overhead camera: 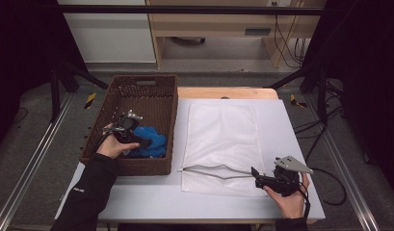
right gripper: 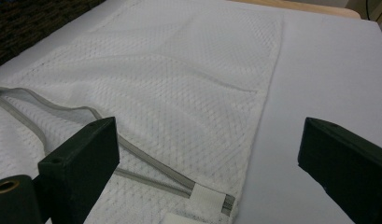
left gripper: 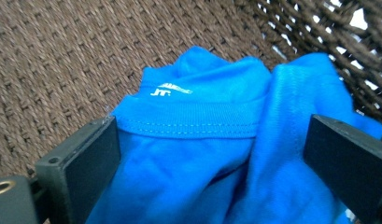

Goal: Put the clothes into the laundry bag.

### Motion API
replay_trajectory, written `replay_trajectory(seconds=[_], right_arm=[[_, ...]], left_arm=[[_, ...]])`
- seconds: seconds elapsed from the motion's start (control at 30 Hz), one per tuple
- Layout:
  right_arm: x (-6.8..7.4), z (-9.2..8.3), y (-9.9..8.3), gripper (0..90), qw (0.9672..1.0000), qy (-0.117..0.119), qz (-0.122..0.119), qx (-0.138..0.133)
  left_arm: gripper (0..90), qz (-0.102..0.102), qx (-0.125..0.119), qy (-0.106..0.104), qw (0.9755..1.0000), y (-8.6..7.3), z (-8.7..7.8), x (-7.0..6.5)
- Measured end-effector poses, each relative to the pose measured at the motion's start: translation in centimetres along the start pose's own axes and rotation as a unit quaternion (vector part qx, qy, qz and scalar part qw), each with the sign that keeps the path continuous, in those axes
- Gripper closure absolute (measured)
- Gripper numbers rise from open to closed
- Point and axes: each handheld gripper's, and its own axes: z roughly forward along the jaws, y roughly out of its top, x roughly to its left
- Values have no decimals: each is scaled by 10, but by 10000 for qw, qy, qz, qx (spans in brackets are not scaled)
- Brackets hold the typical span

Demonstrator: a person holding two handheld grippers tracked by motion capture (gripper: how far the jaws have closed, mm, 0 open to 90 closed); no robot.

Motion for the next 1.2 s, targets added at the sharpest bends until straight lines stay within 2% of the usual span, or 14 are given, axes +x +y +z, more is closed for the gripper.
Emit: replay_trajectory(seconds=[0.2,0.37,0.5,0.57,0.77,0.87,0.93,1.03,1.2], right_arm=[[0,1,0,58,10000,-30,-61,7],[0,2,-1,58,10000,-29,-85,5],[1,2,-1,59,10000,-28,-92,2],[1,2,0,60,10000,-26,-86,6],[1,1,0,64,10000,-32,-67,-14],[1,0,0,65,10000,-37,-64,-20],[0,0,0,67,10000,-41,-63,-19],[0,1,-1,69,10000,-46,-61,-13],[-1,1,-1,72,10000,-40,-60,-5]], left_arm=[[17,124,255,28,9996,-3,10,-3],[20,439,390,159,9981,-4,16,-8],[30,375,387,154,9984,-6,19,-7],[67,294,430,102,9986,-7,21,-6],[220,239,431,37,9988,-8,19,-5],[372,225,419,26,9989,-9,18,-5],[442,250,435,3,9987,-9,17,-4],[605,276,518,102,9982,-8,14,-4],[674,279,561,105,9980,-7,11,-4]])
